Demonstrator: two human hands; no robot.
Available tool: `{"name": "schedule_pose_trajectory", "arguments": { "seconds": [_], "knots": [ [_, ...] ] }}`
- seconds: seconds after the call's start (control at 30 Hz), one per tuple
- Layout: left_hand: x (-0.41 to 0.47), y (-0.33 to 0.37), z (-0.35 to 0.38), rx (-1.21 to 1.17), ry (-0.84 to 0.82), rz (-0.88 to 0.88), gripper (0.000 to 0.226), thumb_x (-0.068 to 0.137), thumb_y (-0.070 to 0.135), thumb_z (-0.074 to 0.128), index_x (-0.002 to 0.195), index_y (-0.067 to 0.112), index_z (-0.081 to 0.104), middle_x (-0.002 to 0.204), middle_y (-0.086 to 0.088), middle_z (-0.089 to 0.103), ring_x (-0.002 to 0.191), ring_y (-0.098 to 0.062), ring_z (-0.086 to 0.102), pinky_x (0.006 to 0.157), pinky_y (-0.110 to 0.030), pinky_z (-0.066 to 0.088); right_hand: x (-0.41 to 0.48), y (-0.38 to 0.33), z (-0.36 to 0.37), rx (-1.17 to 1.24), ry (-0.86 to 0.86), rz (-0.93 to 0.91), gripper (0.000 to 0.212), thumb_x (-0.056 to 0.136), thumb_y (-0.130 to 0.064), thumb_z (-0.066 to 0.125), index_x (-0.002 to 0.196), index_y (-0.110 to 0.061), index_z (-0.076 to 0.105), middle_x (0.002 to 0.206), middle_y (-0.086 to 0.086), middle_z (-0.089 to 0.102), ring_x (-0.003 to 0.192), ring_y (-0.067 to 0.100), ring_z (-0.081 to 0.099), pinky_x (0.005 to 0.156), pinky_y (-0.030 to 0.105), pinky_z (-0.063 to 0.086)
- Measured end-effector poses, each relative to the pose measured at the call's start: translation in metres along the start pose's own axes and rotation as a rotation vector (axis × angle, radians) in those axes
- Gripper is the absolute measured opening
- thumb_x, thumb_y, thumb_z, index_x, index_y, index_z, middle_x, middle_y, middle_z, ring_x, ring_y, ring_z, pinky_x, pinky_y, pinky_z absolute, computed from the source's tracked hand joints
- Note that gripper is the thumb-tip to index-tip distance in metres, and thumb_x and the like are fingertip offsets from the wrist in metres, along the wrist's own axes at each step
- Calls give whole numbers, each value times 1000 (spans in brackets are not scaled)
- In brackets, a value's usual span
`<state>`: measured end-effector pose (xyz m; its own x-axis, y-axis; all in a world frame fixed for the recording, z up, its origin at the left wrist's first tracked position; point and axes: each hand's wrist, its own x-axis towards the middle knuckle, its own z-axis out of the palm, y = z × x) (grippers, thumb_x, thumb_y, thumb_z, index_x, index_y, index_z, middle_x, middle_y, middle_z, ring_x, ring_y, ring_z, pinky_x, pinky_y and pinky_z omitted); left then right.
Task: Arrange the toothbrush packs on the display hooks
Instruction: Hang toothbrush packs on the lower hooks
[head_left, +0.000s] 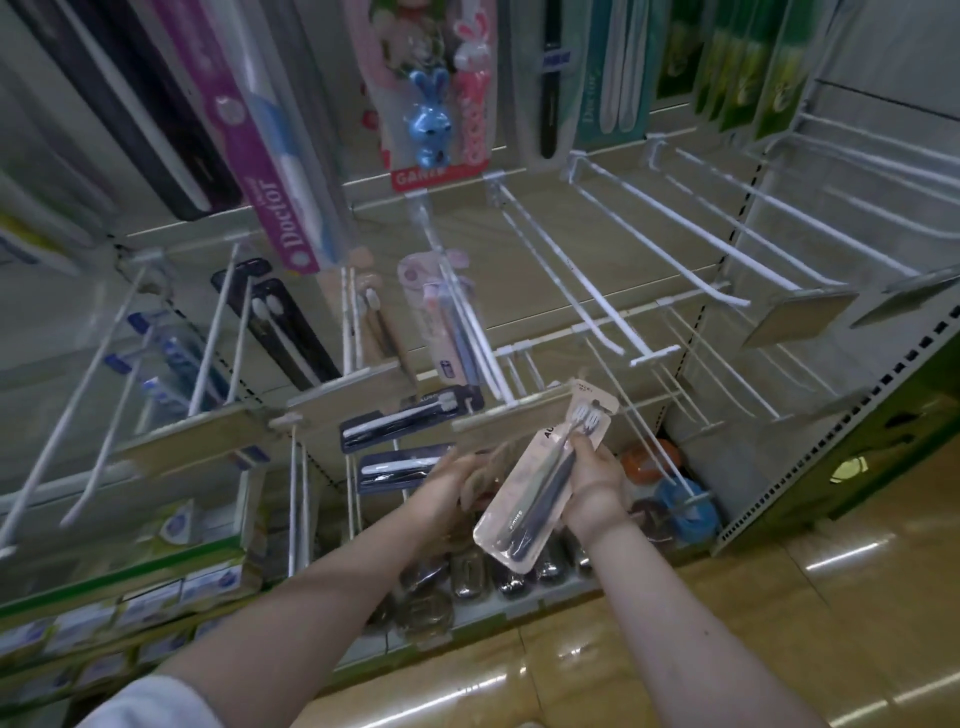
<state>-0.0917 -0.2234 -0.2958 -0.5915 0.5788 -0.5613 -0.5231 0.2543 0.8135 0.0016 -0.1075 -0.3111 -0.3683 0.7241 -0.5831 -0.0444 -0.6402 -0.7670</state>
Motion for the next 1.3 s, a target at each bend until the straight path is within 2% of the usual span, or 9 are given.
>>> {"name": "schedule_pose_trajectory", "arguments": {
  "seconds": [0.1, 0.23, 0.33, 0.5, 0.57, 0.73, 0.9, 1.1, 1.3],
  "knots": [
    [-17, 0, -24, 41, -83, -12, 39, 68, 4, 69, 105, 9, 59, 93, -15, 63, 72, -21, 64, 63, -27, 50, -20, 11, 16, 58, -49, 19, 23, 94, -21, 55, 109, -5, 62, 97, 17, 67, 90, 34, 65, 87, 48, 52],
    [-39, 0, -64, 183, -155, -24, 72, 56, 6, 79, 122, 11, 51, 113, -17, 65, 100, -34, 64, 86, -42, 50, -49, 29, 39, 38, -141, 20, 20, 95, -20, 53, 98, -3, 64, 108, 28, 65, 99, 43, 63, 91, 58, 48],
    [-51, 1, -85, 244, -125, 15, 62, 67, -2, 79, 120, 11, 49, 115, -14, 63, 103, -32, 64, 87, -41, 53, -65, 40, 52, -5, -195, 9, 25, 95, -19, 54, 108, 1, 62, 103, 24, 66, 95, 41, 65, 90, 55, 50],
    [-71, -3, -121, 138, -17, 83, 34, 86, 19, 67, 115, 8, 52, 97, -6, 65, 80, -17, 64, 59, -24, 54, -91, 53, 78, -45, -280, 32, 13, 94, -14, 54, 94, -5, 63, 85, 16, 67, 77, 31, 65, 82, 47, 53],
    [-80, -3, -135, 78, 3, 98, 32, 83, 17, 69, 109, 7, 52, 98, -12, 64, 79, -21, 65, 61, -29, 57, -101, 55, 88, -83, -303, 21, 14, 93, -11, 54, 100, -2, 63, 87, 18, 67, 76, 31, 66, 76, 42, 54],
    [-96, 1, -164, 55, -11, 111, 59, 66, 16, 83, 114, -1, 52, 112, -21, 67, 101, -36, 66, 94, -49, 50, -118, 55, 105, -212, -388, 10, 24, 90, -7, 52, 108, 4, 63, 89, 20, 67, 80, 34, 67, 73, 39, 55],
    [-101, 7, -175, -2, 2, 119, 42, 79, 5, 71, 116, 1, 52, 106, -21, 68, 92, -34, 68, 86, -46, 54, -126, 53, 116, -236, -464, -5, 24, 90, -2, 53, 113, 4, 59, 94, 18, 68, 78, 27, 69, 64, 34, 55],
    [-98, 16, -176, -93, 32, 156, 49, 75, 10, 74, 117, 3, 50, 105, -19, 67, 89, -31, 68, 81, -45, 55, -128, 43, 120, -195, -535, -41, 31, 89, 3, 54, 120, 7, 52, 103, 20, 65, 81, 24, 67, 66, 33, 55],
    [-94, 24, -165, -175, 82, 225, 35, 84, 1, 64, 114, 5, 48, 102, -18, 65, 78, -27, 69, 68, -39, 57, -125, 40, 117, -325, -605, -90, 48, 86, 3, 57, 123, -26, 48, 109, 7, 63, 95, 23, 64, 77, 42, 54]
  ]
}}
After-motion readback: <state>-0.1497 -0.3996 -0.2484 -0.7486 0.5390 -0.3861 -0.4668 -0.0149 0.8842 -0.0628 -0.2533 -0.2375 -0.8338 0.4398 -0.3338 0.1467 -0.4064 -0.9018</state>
